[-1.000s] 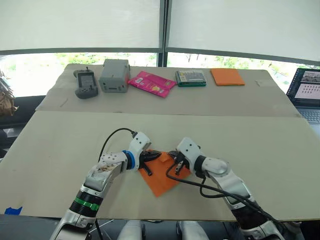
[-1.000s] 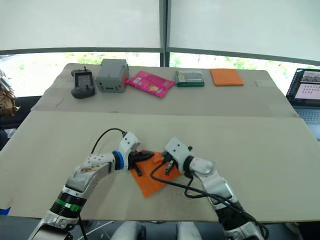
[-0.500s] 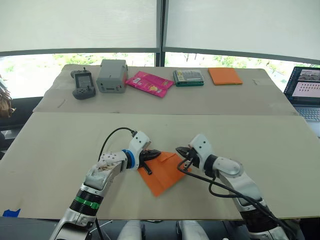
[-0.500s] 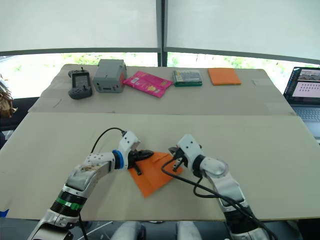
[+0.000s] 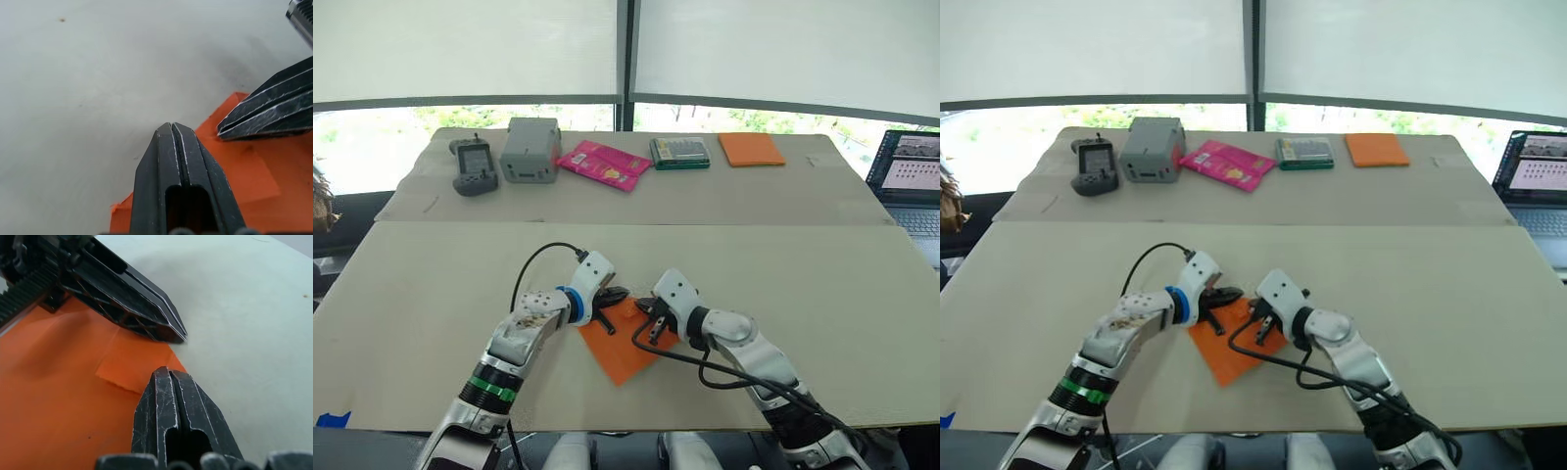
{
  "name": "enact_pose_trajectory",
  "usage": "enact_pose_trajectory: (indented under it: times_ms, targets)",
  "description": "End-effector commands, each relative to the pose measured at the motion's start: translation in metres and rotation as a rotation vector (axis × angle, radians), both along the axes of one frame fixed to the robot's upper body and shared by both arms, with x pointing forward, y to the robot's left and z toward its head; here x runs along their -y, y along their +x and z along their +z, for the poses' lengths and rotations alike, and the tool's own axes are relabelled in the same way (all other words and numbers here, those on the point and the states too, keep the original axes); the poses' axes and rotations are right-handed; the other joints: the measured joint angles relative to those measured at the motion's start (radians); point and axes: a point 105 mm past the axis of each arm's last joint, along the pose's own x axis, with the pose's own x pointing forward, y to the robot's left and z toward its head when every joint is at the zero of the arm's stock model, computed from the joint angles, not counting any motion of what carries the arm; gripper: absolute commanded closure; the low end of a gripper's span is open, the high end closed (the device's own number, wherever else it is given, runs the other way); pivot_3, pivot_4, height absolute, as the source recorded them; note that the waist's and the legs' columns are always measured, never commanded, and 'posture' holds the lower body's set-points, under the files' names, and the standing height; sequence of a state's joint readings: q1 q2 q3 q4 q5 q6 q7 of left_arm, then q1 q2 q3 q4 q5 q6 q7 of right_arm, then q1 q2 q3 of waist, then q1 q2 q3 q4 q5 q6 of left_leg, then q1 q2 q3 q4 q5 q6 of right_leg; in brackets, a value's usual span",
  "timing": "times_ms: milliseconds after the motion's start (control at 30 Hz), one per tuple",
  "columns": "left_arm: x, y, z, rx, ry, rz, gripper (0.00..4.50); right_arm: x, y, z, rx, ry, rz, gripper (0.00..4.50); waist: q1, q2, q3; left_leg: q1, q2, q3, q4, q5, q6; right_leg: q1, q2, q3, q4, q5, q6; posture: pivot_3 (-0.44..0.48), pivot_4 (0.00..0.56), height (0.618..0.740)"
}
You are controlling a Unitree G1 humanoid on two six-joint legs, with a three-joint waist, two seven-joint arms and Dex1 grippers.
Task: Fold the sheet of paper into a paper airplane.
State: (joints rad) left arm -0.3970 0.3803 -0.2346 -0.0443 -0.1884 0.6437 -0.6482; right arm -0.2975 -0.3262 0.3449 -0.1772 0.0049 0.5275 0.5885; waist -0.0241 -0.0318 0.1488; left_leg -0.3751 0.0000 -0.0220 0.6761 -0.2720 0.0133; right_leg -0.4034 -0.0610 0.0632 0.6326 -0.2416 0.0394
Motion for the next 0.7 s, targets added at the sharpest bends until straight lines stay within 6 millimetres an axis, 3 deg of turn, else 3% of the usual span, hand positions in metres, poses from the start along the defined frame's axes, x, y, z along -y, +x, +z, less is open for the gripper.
enact_pose_trajectory:
  times_ms: [33, 167, 367, 567, 700]
  targets:
    - [-0.043, -0.006, -0.022, -0.075, 0.092, 0.114, 4.5, 0.011, -0.003, -0.019, -0.061, -0.049, -0.031, 4.49, -0.006, 0.0, -0.001, 0.001, 0.001, 0.0, 0.0, 0.0, 0.0, 0.0, 0.0, 0.0, 0.0, 0.0, 0.0, 0.0, 0.15, 0.74]
    - [-0.063, -0.013, -0.025, -0.085, 0.103, 0.153, 4.5, 0.011, -0.001, -0.019, -0.058, -0.048, -0.03, 4.49, -0.015, 0.003, -0.003, 0.004, 0.002, 0.0, -0.002, 0.0, 0.0, 0.002, 0.0, 0.0, 0.0, 0.0, 0.0, 0.0, 0.15, 0.74]
    - [-0.07, -0.008, 0.004, -0.014, -0.041, 0.192, 4.5, 0.008, 0.003, -0.005, -0.016, -0.009, -0.021, 4.49, -0.016, 0.004, -0.005, 0.004, 0.002, 0.0, -0.002, 0.0, 0.0, 0.002, 0.0, 0.0, 0.0, 0.0, 0.0, 0.0, 0.15, 0.74]
    - [-0.098, -0.013, 0.026, -0.041, -0.182, 0.253, 4.5, 0.008, 0.005, 0.047, 0.053, 0.114, 0.054, 4.49, -0.015, 0.004, -0.004, -0.005, 0.001, 0.0, -0.001, 0.0, 0.0, -0.005, -0.001, 0.0, 0.0, 0.0, 0.0, 0.0, 0.15, 0.74]
    - [-0.109, -0.029, 0.03, -0.111, -0.222, 0.228, 4.5, 0.009, 0.003, 0.074, 0.092, 0.136, 0.114, 4.49, -0.016, 0.004, -0.003, -0.017, 0.0, 0.001, 0.001, 0.0, -0.001, -0.022, -0.002, 0.001, 0.009, 0.0, 0.0, 0.0, 0.15, 0.74]
